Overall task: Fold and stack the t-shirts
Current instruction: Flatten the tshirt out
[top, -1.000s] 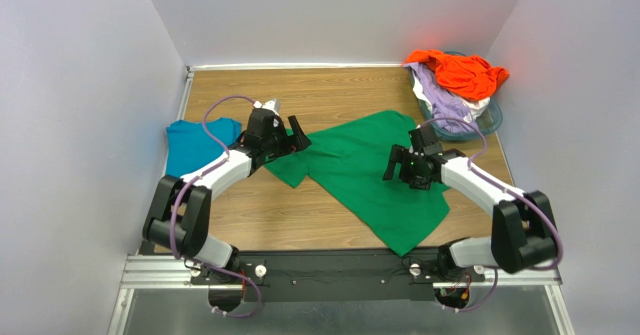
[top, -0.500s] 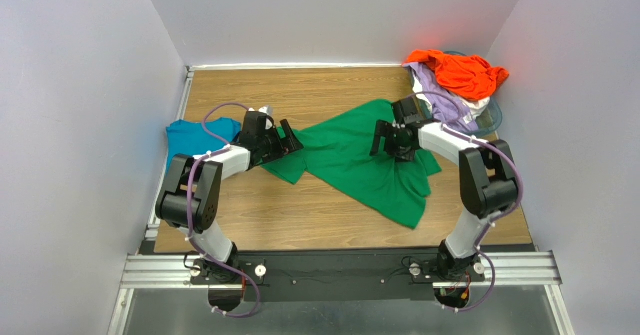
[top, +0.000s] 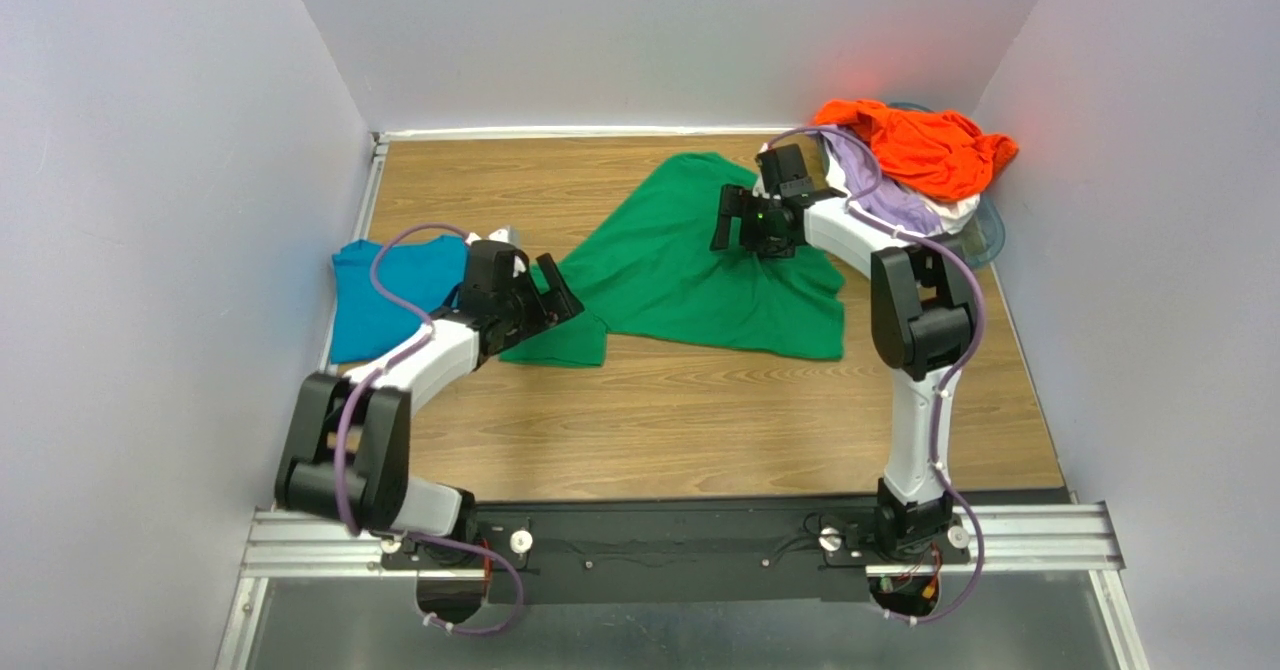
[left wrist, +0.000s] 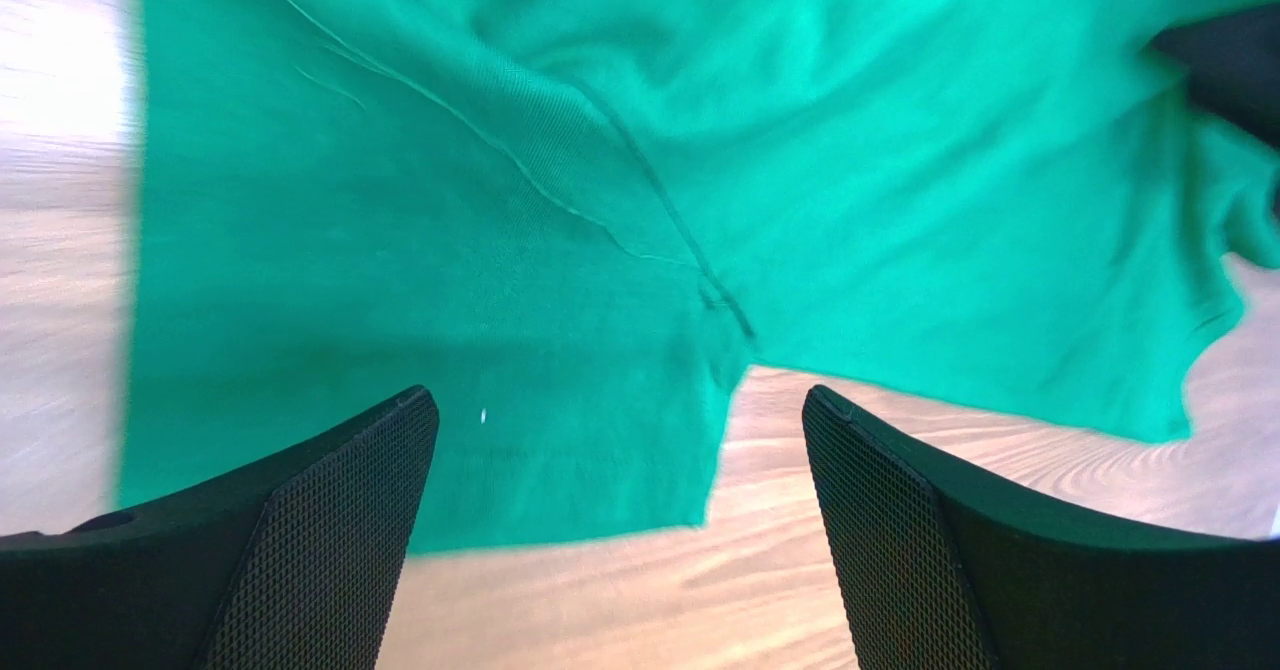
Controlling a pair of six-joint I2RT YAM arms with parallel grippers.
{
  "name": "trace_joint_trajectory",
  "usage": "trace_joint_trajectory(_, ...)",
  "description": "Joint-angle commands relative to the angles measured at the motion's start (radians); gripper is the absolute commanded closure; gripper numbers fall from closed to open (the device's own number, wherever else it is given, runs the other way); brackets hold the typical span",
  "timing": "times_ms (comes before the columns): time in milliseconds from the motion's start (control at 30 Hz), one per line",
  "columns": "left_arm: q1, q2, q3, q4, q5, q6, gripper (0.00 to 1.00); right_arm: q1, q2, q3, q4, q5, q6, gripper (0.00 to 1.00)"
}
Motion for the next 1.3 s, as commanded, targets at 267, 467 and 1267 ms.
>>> trace_joint_trajectory(267, -0.006, -0.375, 0.006, -0.325, -0.326, -0.075, 0.02, 0.003, -0.561, -0.226, -0.043, 0.09, 0.021, 0.0)
trace_joint_trajectory(467, 0.026, -0.324, -0.092, -0.288, -0.293, -0.135, 0.02, 0.003, -0.872, -0.522, -0.043, 0.136, 0.161, 0.0)
trace_joint_trajectory(1267, 0.094, -0.087, -0.114, -0.142, -0.3, -0.124, 0.34, 0.001, -1.21, -0.782, -0.07, 0.203, 0.179, 0.0)
